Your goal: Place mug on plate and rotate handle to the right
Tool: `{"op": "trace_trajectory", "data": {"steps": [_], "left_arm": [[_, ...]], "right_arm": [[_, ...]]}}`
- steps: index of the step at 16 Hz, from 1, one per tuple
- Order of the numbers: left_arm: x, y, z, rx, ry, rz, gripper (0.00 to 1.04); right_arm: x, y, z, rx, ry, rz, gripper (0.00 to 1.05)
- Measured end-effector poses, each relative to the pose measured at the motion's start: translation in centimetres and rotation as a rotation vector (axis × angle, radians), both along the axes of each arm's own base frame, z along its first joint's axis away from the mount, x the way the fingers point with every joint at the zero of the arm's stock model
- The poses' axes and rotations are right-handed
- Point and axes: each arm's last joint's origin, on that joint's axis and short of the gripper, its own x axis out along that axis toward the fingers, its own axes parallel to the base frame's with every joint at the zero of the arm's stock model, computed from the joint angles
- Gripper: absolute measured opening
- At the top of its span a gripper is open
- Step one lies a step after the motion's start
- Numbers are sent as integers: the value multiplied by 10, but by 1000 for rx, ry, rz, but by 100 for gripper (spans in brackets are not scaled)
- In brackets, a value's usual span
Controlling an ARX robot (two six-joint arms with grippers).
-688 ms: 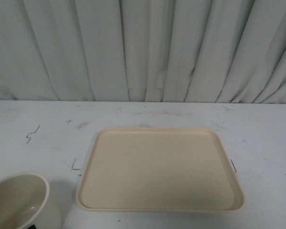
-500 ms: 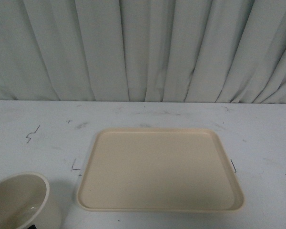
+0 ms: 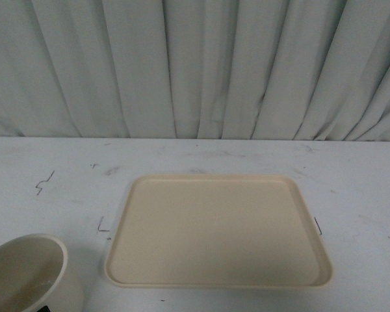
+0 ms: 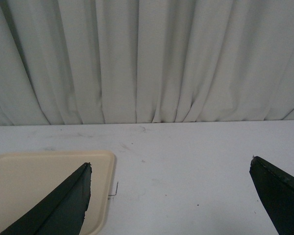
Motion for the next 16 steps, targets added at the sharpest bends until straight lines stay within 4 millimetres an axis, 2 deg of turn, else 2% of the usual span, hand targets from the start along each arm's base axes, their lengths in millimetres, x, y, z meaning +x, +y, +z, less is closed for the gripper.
{"op": "trace_trajectory", "data": {"steps": [2,5,9,11,14,16], "left_arm": [[28,0,-7,-102,119,42,98],[62,1,-21,-159,230,81,98],[103,17,-57,-98,377,197,98],[112,10,-68,-76,391,189,97],[116,1,-76,-55,415,183,66],[119,-4,-74,-54,413,169,39]], "right_arm": [[0,0,0,0,1,0,98],[0,0,0,0,0,0,98],[0,0,0,0,1,0,98],[0,0,0,0,1,0,98],[0,0,0,0,1,0,98],[0,0,0,0,0,0,98]]}}
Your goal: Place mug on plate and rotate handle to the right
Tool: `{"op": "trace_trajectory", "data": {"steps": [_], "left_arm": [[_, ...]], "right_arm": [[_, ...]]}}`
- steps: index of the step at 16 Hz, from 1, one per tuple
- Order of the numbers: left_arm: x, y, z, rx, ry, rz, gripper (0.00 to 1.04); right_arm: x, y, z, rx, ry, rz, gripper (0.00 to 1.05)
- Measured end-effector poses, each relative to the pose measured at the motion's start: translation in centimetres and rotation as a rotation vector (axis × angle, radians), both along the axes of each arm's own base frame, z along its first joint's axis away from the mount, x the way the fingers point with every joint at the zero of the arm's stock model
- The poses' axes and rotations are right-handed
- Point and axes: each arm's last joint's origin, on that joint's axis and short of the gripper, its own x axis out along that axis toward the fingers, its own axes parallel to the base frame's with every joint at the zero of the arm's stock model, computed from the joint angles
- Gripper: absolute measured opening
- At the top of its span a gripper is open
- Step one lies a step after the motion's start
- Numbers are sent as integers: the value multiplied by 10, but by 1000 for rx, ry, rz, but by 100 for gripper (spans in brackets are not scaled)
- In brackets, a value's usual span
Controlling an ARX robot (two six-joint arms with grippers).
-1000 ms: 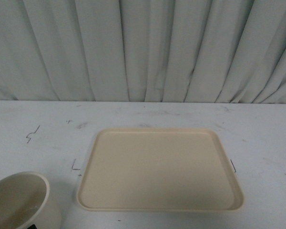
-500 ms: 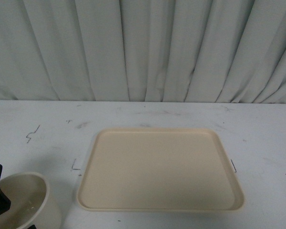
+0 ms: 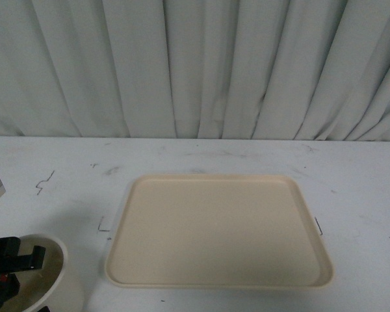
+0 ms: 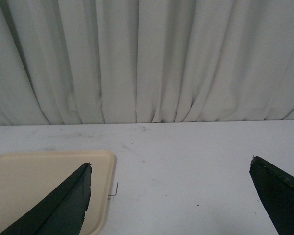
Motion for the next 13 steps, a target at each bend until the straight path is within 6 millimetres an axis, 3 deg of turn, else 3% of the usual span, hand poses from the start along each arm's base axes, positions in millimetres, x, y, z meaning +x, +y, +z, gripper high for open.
{"op": "trace_trajectory", "data": {"steps": [3,4,6,8,13], "left_arm": [[0,-8,6,9,23,-47,6],[0,-12,13,13,23,-73,2],[12,-26,42,30,-48,-154,3],[36,-56,73,37,-137,-270,3],[97,-142,85,37,-189,-469,3]], "right_arm": [[0,0,0,0,0,0,98],[0,0,0,0,0,0,98],[0,0,0,0,0,0,98],[0,0,0,0,0,0,98],[0,0,0,0,0,0,98]]}}
